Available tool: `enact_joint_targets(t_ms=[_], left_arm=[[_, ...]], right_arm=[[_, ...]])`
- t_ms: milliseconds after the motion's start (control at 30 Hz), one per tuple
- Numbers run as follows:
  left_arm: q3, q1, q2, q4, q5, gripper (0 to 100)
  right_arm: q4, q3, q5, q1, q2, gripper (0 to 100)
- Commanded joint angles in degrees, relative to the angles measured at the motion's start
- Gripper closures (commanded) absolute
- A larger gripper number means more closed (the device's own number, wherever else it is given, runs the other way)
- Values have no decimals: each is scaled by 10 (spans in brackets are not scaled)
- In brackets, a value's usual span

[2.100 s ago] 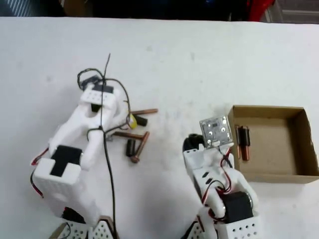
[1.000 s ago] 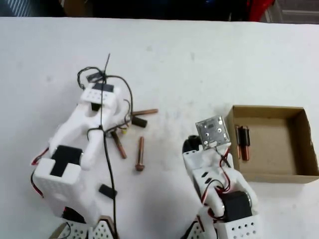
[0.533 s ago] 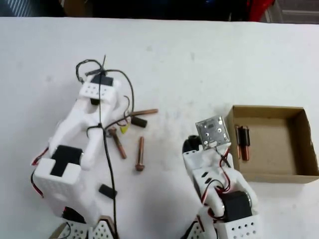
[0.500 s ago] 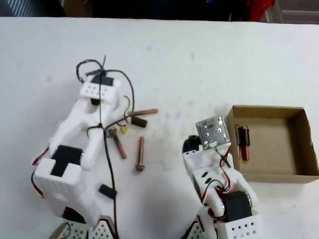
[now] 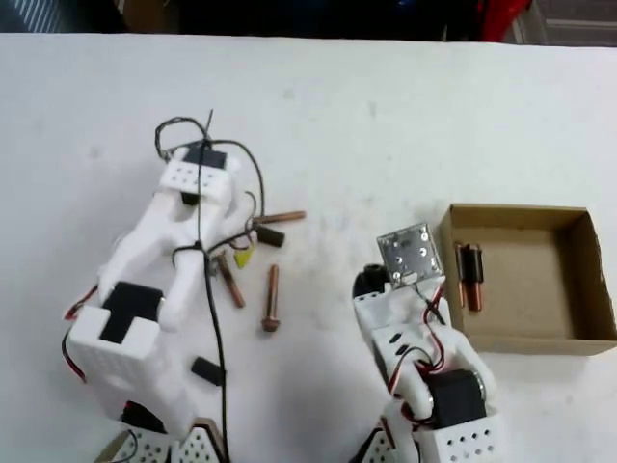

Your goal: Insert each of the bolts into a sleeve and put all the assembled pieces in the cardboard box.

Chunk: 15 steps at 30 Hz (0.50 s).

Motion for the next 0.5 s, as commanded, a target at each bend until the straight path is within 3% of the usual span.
enact_joint_targets(t_ms=[0,467], left_arm=[[23,-8,-5,-50,7,831],[60,-41,-3,-90,7,831]], right_arm=[[-2,-6,5,4,-8,981],[-2,-5,5,4,-8,981]])
